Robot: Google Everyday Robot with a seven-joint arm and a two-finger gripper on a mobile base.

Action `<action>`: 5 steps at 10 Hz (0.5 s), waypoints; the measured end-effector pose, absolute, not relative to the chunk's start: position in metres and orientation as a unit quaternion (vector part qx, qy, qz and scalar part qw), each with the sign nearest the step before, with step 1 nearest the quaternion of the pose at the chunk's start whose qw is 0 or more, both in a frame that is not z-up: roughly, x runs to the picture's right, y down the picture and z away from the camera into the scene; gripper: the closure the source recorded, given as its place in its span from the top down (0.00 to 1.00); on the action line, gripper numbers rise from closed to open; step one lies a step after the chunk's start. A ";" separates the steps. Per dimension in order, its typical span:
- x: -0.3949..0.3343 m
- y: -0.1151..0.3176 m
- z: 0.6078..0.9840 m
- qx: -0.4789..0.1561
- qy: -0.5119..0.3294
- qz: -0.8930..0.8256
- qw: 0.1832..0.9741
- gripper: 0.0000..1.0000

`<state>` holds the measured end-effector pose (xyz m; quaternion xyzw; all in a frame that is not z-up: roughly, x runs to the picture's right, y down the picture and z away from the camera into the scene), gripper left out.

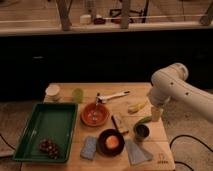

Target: Place banana in plastic cup

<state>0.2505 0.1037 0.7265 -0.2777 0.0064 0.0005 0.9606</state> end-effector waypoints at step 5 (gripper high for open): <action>0.233 0.096 0.756 -0.276 -0.007 -0.029 0.961 0.80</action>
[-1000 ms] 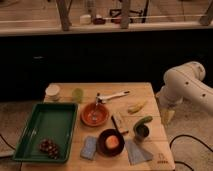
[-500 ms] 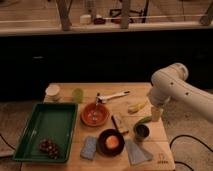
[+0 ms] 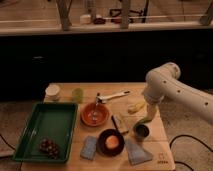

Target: Place banana in plastic cup

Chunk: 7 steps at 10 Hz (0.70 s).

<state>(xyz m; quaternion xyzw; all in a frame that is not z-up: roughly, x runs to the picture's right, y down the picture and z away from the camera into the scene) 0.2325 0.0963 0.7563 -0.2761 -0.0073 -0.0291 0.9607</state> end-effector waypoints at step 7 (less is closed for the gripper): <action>0.236 0.099 0.795 -0.275 -0.034 -0.049 0.960 0.80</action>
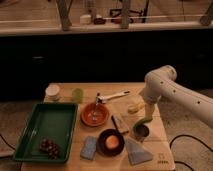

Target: Place banana in plastic cup

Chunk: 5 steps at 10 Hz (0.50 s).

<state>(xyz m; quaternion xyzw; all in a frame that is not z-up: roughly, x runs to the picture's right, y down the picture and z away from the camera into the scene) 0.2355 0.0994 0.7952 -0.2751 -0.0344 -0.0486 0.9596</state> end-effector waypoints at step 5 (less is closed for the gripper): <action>0.237 0.099 0.821 -0.279 -0.050 -0.055 0.957 0.80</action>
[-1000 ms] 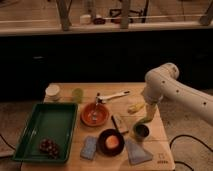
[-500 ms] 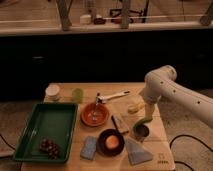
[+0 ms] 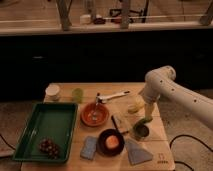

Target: Place banana in plastic cup

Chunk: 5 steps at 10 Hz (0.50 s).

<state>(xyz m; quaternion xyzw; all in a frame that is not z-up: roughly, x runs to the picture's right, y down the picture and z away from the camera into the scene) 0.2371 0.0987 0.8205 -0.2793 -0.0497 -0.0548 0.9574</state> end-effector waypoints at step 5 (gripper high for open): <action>0.240 0.097 0.843 -0.285 -0.061 -0.056 0.955 0.80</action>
